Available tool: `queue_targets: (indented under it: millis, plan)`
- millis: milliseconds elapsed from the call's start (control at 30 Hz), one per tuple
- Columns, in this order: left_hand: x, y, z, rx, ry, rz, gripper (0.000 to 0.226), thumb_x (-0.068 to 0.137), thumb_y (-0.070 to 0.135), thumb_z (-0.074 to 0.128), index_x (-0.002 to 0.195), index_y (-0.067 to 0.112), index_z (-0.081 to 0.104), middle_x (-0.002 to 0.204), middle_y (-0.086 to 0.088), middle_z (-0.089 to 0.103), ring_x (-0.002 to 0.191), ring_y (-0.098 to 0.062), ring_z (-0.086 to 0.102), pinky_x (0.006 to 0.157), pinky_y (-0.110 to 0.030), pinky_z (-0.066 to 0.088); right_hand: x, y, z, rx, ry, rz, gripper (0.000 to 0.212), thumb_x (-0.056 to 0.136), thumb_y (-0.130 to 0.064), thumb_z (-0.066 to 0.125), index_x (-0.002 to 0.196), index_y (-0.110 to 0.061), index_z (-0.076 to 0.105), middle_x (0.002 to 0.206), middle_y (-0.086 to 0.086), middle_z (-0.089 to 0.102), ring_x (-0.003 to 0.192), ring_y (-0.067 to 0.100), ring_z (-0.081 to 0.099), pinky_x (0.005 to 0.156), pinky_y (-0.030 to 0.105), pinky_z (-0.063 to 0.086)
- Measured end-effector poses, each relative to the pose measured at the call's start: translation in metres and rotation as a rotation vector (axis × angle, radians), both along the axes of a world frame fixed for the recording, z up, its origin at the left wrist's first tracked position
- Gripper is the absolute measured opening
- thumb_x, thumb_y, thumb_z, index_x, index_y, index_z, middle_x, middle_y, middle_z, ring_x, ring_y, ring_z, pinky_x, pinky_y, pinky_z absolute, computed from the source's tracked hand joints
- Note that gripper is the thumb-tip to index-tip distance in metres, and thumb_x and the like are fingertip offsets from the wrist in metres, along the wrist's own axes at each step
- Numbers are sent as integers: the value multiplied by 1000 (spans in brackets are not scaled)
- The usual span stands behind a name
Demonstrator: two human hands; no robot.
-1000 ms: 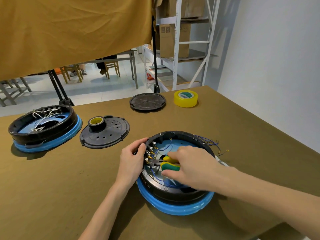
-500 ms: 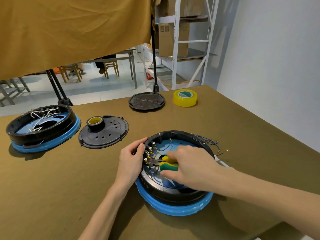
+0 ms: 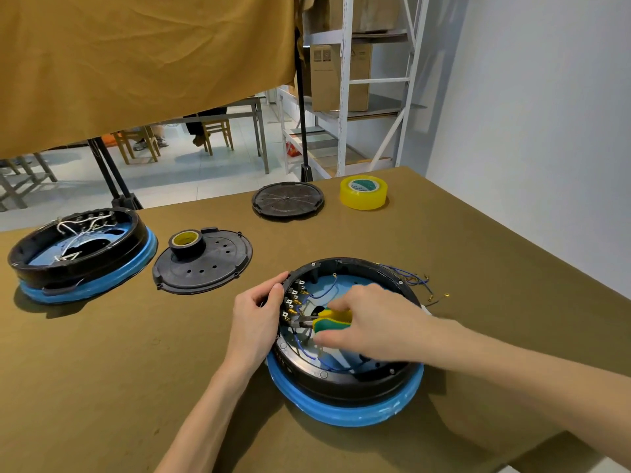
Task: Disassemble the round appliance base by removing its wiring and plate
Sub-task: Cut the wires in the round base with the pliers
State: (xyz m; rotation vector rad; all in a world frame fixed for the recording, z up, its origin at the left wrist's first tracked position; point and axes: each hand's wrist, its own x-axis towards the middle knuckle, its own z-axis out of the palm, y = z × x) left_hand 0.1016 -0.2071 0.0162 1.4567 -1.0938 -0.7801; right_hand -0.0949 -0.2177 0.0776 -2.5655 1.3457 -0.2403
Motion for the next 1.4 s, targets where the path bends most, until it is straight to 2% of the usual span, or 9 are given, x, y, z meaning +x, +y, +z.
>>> queue_targets:
  millis: [267,467,567,667,933,1033,1167,1267,1400]
  plan:
    - [0,1,0,-4,-1,-2,30,107,20,51,129,27,70,122,6,73,116,-9,66,96,-32,57,1,1,0,20,9,2,55,84,-75,57,96,-24,71,82,-7,67,73,6,57,64,32,50]
    - [1,1,2,7,-8,1,30,107,20,51,129,26,70,123,3,73,116,-9,66,100,-41,56,-1,1,1,-20,24,-6,59,85,-75,56,105,-21,71,87,-4,68,81,18,62,70,35,51]
    - [0,1,2,7,-2,-7,30,106,20,52,130,24,70,123,3,73,118,-12,66,102,-44,55,1,9,-1,-137,83,24,52,88,-74,53,99,-24,65,81,-6,55,76,18,53,64,35,40]
    - [0,0,1,13,4,-3,30,106,20,52,130,23,70,123,2,73,118,-12,65,102,-45,55,-1,4,2,-13,37,-17,53,86,-74,55,94,-23,69,77,-4,62,72,13,58,60,33,45]
    - [2,-1,-1,11,-1,-9,30,106,21,52,130,23,70,125,1,72,120,-14,65,103,-48,54,1,5,5,34,33,-44,56,85,-74,57,96,-20,69,84,-5,67,74,11,60,66,34,51]
    - [2,-1,-2,6,-6,-15,30,106,21,52,131,23,70,125,1,72,121,-15,64,103,-49,54,1,6,3,37,34,-42,52,84,-74,57,90,-23,68,78,-5,65,69,9,58,61,31,47]
    - [2,-1,-2,2,-18,-9,30,106,21,52,130,25,70,125,3,72,121,-13,64,104,-45,54,1,6,2,-7,63,-37,52,85,-74,56,91,-24,67,79,-6,63,68,9,56,58,30,44]
    - [3,-1,-2,-3,-17,-12,30,106,21,53,129,26,71,123,4,73,119,-12,65,101,-41,55,-1,3,4,68,25,-52,55,84,-74,58,95,-21,72,87,-3,72,70,11,63,65,34,54]
    - [4,-3,-1,-6,1,-19,28,106,21,53,125,28,72,118,4,74,111,-9,68,90,-32,59,-8,6,7,173,-14,-34,59,81,-74,61,96,-18,72,86,4,73,62,10,58,64,32,50]
